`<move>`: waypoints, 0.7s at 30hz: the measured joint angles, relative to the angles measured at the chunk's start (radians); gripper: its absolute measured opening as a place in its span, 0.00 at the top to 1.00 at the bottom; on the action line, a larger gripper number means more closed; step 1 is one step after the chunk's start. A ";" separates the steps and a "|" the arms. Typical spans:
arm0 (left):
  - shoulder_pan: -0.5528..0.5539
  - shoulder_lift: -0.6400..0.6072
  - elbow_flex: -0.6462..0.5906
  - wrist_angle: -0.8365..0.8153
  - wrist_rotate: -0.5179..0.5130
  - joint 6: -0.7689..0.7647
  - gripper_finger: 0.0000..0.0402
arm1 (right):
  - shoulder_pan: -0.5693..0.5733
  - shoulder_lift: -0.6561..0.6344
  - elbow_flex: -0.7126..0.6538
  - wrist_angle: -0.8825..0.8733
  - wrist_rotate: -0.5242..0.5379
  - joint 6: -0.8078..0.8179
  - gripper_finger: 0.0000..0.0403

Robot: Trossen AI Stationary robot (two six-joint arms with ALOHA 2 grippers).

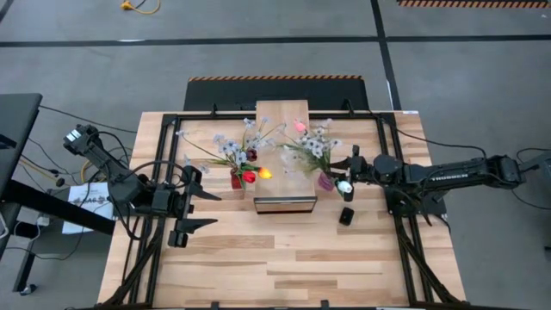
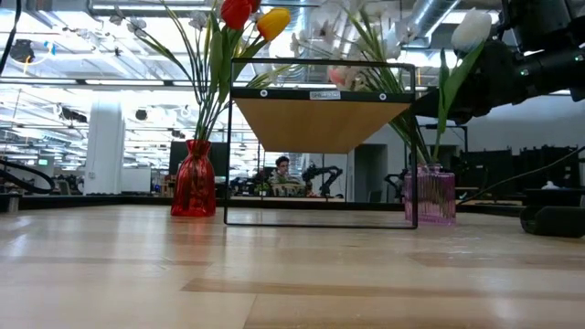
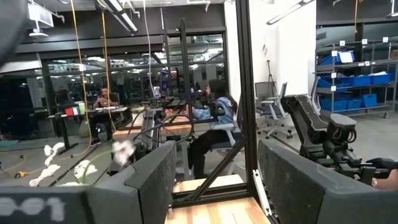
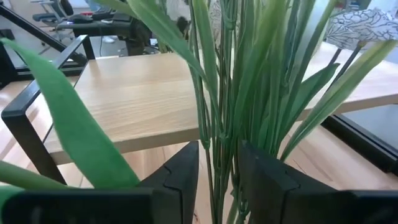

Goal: Pick and place flowers into a vace then onto a shelf
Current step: Put the white flowers into the purple flower vase

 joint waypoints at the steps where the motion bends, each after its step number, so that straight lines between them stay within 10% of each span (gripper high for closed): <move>1: 0.000 0.000 0.000 0.000 0.000 0.000 0.46 | 0.000 0.000 0.000 0.000 0.000 0.000 0.73; 21: 0.000 0.000 0.000 0.000 -0.001 0.000 0.46 | 0.002 0.009 0.000 0.008 -0.002 -0.105 0.73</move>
